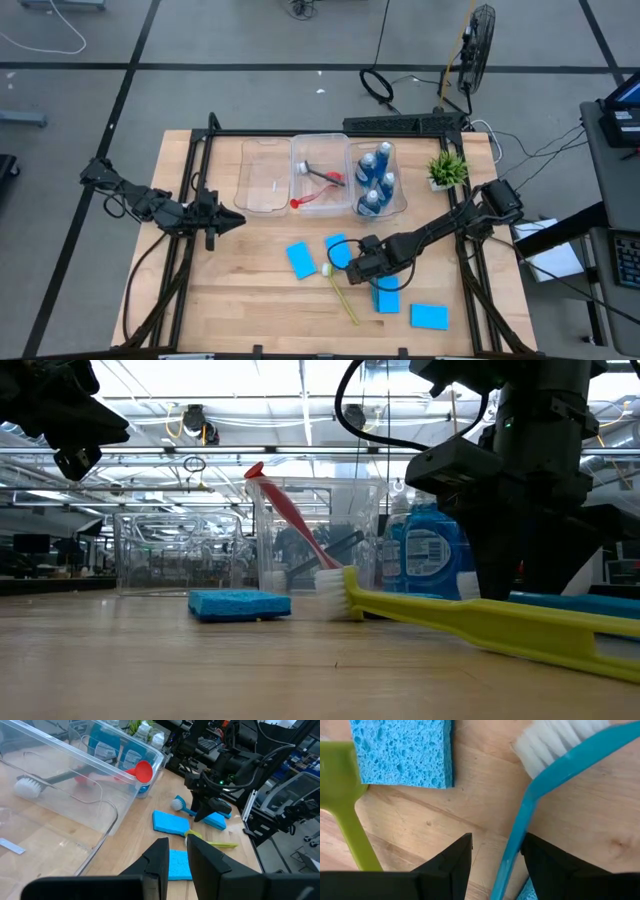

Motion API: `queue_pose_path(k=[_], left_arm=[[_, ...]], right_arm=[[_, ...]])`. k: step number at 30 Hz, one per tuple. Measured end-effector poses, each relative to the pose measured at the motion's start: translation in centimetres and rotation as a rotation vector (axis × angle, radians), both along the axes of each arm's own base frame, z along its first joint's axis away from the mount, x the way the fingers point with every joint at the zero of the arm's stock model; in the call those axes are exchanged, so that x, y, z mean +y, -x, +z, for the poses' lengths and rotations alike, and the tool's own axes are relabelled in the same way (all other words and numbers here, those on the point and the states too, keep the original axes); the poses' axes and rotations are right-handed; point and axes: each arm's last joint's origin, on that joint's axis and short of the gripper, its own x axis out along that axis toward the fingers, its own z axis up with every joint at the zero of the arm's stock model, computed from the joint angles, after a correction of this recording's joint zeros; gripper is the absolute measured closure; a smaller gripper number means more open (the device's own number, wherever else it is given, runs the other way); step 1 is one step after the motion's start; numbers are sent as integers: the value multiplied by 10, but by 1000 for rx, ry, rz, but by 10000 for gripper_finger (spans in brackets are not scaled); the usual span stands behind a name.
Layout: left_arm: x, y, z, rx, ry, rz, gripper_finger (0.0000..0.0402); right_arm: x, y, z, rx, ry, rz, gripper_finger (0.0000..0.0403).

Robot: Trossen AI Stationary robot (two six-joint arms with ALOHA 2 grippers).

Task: Pick & Place Kitchen Sink Supplies
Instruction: Put the blue dishwashing brush into the white bin

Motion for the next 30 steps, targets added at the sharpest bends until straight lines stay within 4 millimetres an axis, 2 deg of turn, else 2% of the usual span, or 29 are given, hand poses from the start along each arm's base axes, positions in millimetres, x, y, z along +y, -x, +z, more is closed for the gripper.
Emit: queue_pose_path(k=[6, 10, 17, 20, 25, 30], left_arm=[[0, 0, 0, 0, 1, 0, 330], [0, 0, 0, -3, 3, 0, 330], [0, 0, 1, -7, 6, 1, 330], [0, 0, 1, -8, 7, 1, 330], [0, -1, 2, -23, 14, 0, 330], [0, -1, 3, -31, 6, -2, 330]], right_arm=[[0, 0, 0, -1, 6, -9, 251], [-1, 0, 0, -16, 44, -21, 288], [-3, -7, 0, -94, 95, -34, 381], [-3, -9, 2, -124, 98, -21, 391], [-1, -8, 21, -194, 59, -20, 390], [-1, 0, 54, -306, 34, 3, 393]])
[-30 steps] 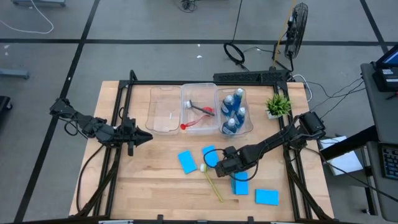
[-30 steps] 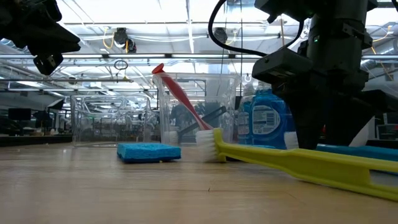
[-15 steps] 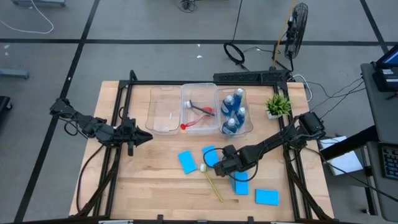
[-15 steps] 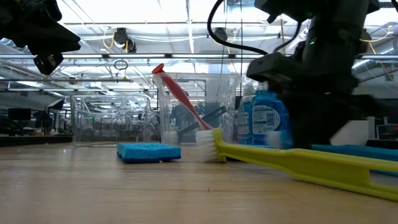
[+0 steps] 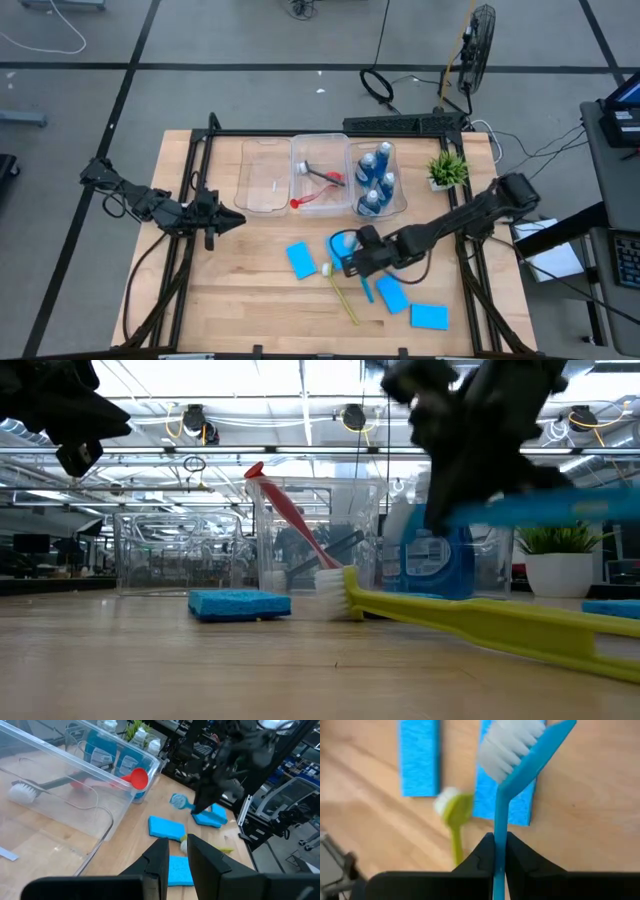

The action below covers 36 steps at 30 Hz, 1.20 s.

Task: Pick & Place Kitchen Sink Supplies
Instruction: Put the blue dishwashing brush into the white bin

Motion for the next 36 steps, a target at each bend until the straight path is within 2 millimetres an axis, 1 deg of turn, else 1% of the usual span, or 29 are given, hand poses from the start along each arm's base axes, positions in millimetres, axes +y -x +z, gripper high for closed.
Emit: queue_pose_path(k=[3, 7, 13, 15, 18, 21, 24, 29, 30, 32, 34, 36], left_arm=[[0, 0, 0, -1, -1, 0, 330], [0, 0, 0, 0, -8, -2, 330], [0, 0, 2, -16, -26, -8, 330], [0, 0, 2, -15, -28, -8, 330], [0, 0, 2, -15, -27, -7, 330], [0, 0, 1, -13, -28, -8, 330], [0, 0, 2, -14, -29, -7, 330], [0, 0, 2, -14, -28, -7, 330], [0, 0, 2, -14, -28, -7, 330], [0, 0, 2, -14, -24, -6, 330], [0, -1, 2, -17, -22, -6, 330], [0, -1, 3, -27, -17, -5, 330]], right_arm=[[-1, 6, 26, -108, 27, 52, 393], [-3, 14, 65, -309, 107, 228, 393], [-4, 24, 127, -755, 394, 630, 393], [-5, 28, 143, -888, 493, 697, 393], [-6, 34, 161, -1028, 614, 767, 392], [-5, 36, 171, -1136, 692, 807, 391], [-4, 36, 175, -1204, 730, 859, 392], [-3, 33, 172, -1204, 716, 860, 393], [-3, 33, 172, -1196, 720, 843, 393], [-7, 31, 173, -1158, 741, 743, 393], [-17, 26, 172, -1099, 753, 584, 393], [-30, 22, 171, -1048, 757, 477, 393]])
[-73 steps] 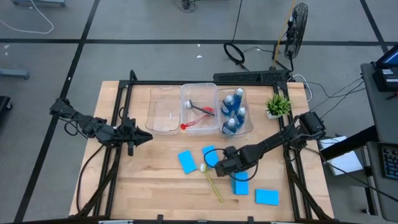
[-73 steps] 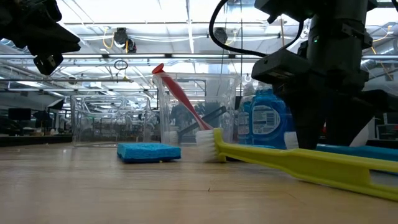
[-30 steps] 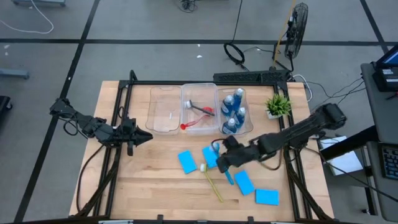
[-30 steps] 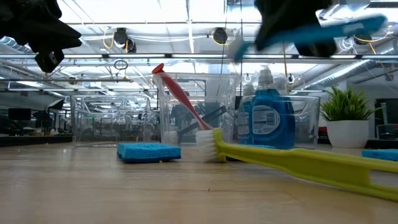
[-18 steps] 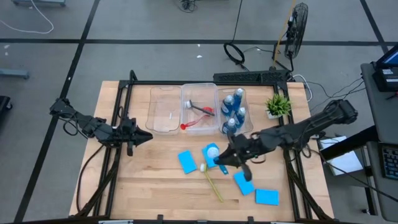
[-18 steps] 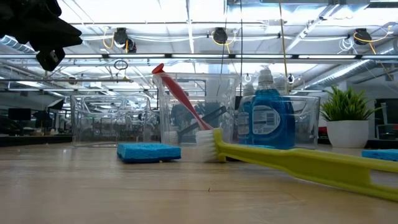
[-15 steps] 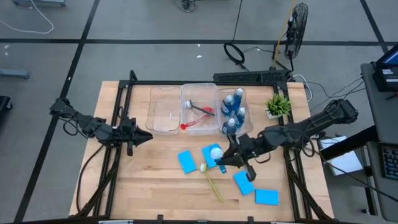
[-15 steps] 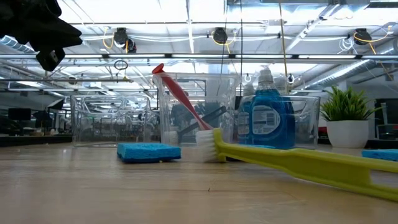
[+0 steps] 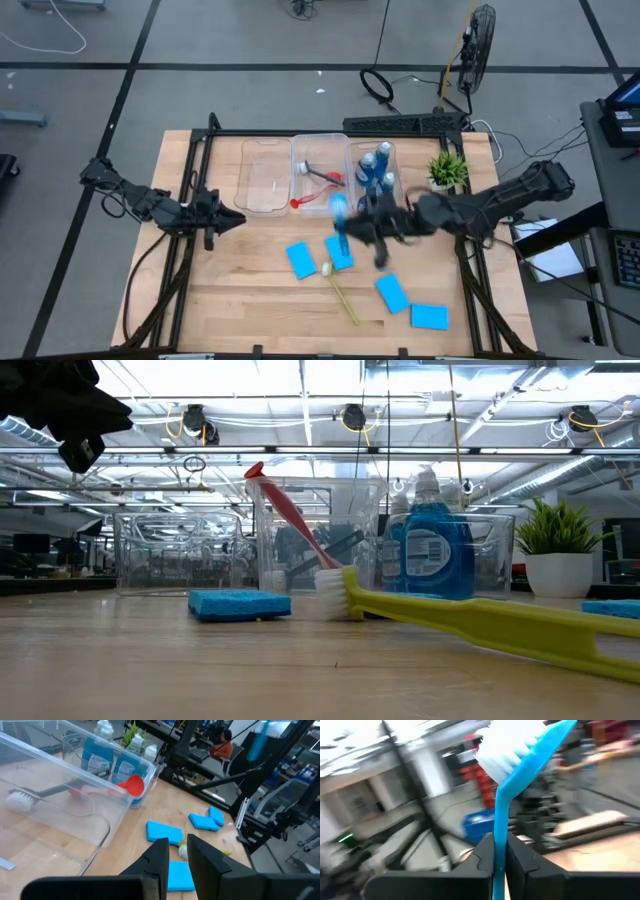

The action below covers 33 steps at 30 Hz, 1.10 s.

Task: Pick & Place Kitchen Sink Supplies
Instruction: Put the blue dishwashing brush into the white bin

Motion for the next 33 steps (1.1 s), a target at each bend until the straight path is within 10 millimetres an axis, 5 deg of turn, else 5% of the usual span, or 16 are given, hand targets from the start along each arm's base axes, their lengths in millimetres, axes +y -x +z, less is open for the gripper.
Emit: queue_pose_path(k=[17, 25, 33], left_arm=[[1, -1, 5, -51, 18, 57, 330], [3, -1, 6, -62, 15, 108, 330], [3, -1, 6, -62, 20, 111, 330]], right_arm=[[-120, -21, -16, 97, -92, -321, 393], [-168, -49, -52, 135, -79, -317, 393], [-195, -69, -96, 237, -140, -288, 393]])
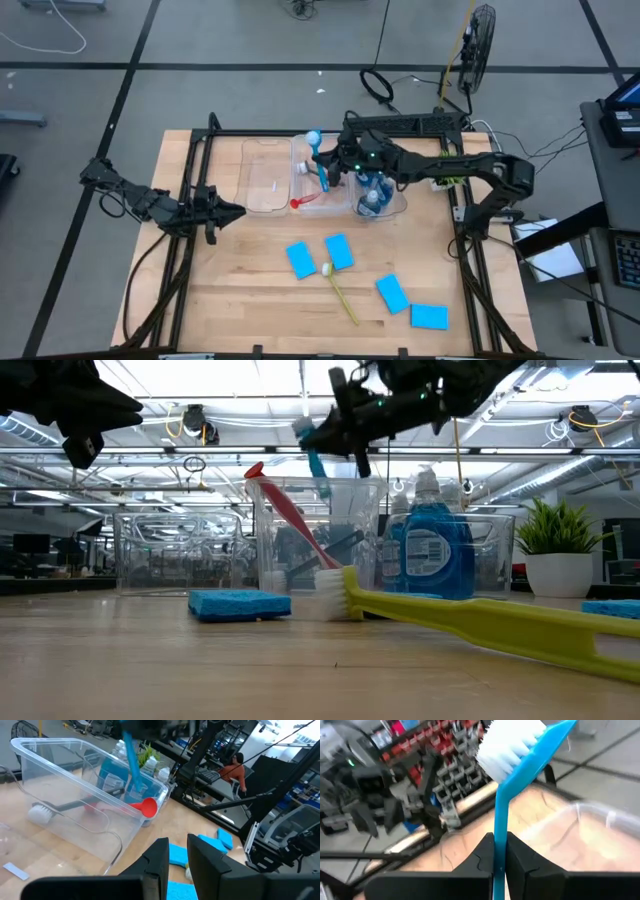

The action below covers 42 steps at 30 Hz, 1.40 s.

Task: Pick & Place Kitchen Sink Supplies
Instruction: Put the blue dishwashing brush into the white bin, then put the green dishwashing brush into the white bin

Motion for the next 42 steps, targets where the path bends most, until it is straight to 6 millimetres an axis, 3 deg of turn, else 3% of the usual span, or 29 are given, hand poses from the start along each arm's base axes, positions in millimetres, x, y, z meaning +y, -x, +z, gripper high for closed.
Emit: queue_pose_path(k=[5, 12, 22, 31, 37, 42], left_arm=[[0, 0, 0, -1, 4, 3, 330], [0, 0, 0, 0, 3, 3, 330], [0, 0, 0, 1, -2, 3, 330], [0, 0, 0, 1, -2, 2, 330], [0, 0, 0, 1, -3, 3, 330], [0, 0, 0, 1, -2, 3, 330]], right_arm=[[-5, -9, -24, 63, -33, 32, 393], [-5, -13, -39, 125, -47, 34, 383], [-4, -12, -42, 172, -30, 48, 380], [-3, -12, -42, 171, -24, 47, 317], [-5, -10, -29, 103, 41, 48, 274], [-2, 5, 16, -50, 252, 53, 252]])
